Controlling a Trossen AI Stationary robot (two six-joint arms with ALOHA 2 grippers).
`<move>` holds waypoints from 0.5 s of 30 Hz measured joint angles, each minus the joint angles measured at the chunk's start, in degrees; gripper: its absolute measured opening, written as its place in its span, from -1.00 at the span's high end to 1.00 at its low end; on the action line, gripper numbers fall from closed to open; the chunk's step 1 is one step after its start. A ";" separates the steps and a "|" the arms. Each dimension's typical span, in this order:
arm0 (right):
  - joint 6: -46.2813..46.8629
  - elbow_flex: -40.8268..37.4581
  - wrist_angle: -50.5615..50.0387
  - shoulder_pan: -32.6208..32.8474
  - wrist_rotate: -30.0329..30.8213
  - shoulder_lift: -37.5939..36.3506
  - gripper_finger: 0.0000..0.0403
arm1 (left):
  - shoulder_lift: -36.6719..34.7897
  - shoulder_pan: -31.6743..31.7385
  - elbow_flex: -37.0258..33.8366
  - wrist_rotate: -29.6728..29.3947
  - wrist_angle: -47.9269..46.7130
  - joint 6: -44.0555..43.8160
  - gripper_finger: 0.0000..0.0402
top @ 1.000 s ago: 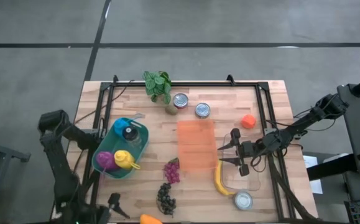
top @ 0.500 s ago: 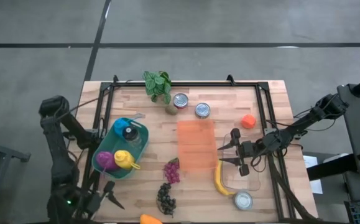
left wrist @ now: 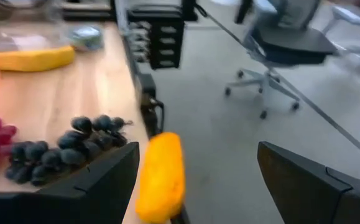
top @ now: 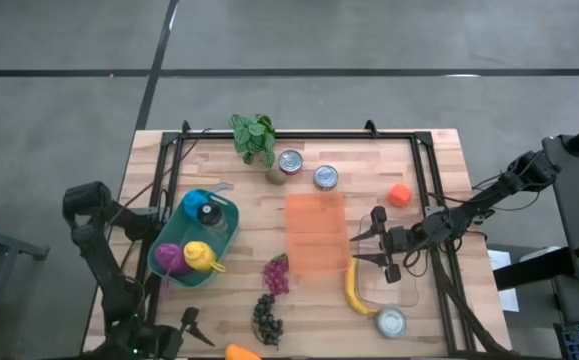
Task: Pick & Place Food Item
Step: Adjust the green bin
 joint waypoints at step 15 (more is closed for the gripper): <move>0.00 0.00 0.00 0.00 0.00 0.00 0.06 | 5.86 0.09 0.31 -6.63 2.89 0.23 -0.64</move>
